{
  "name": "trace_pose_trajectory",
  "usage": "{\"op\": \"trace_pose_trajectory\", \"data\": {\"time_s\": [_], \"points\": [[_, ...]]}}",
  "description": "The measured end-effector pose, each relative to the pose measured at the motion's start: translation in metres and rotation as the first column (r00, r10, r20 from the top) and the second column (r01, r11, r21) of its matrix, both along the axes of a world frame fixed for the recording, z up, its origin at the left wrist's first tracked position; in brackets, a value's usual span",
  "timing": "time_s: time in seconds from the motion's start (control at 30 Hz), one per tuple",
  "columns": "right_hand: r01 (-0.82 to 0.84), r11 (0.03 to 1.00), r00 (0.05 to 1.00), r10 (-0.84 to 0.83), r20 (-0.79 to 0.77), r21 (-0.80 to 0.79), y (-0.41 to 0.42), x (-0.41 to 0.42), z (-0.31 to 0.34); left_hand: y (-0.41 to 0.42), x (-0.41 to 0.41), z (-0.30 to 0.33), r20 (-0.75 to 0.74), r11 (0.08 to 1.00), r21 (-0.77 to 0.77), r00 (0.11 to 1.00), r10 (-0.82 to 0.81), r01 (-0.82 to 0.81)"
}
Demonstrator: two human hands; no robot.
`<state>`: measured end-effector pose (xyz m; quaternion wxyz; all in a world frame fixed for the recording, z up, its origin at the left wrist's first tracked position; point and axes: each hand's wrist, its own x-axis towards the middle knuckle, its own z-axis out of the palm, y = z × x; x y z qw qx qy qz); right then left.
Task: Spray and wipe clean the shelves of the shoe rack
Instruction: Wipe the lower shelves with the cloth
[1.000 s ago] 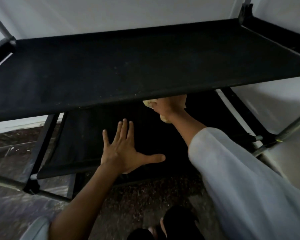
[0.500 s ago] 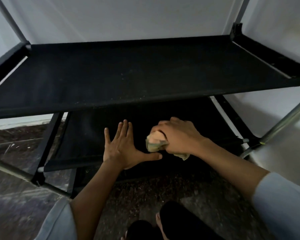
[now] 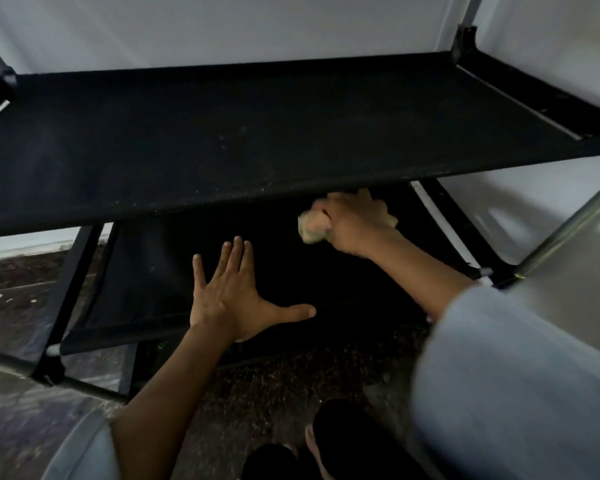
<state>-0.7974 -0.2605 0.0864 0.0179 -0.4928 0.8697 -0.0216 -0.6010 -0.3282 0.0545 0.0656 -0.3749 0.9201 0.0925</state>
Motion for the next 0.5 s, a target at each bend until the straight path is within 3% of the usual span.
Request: {"op": "trace_pose_trajectory", "data": {"time_s": [0.1,0.17,0.5], "points": [[-0.167,0.974,0.976,0.140,0.168,0.153,0.061,0.006,0.011,0.002,0.000,0.005,0.024,1.000,0.007,1.000,-0.010,0.010],[-0.176,0.972,0.969,0.143,0.203,0.153,0.088,0.007,0.018,0.004,-0.001,0.006,0.047,1.000,0.008,0.999,-0.010,0.010],[-0.048,0.998,0.999,0.048,0.011,-0.032,0.066,0.003,-0.009,0.030,-0.041,-0.010,-0.110,0.999,0.042,0.993,0.038,-0.034]]}}
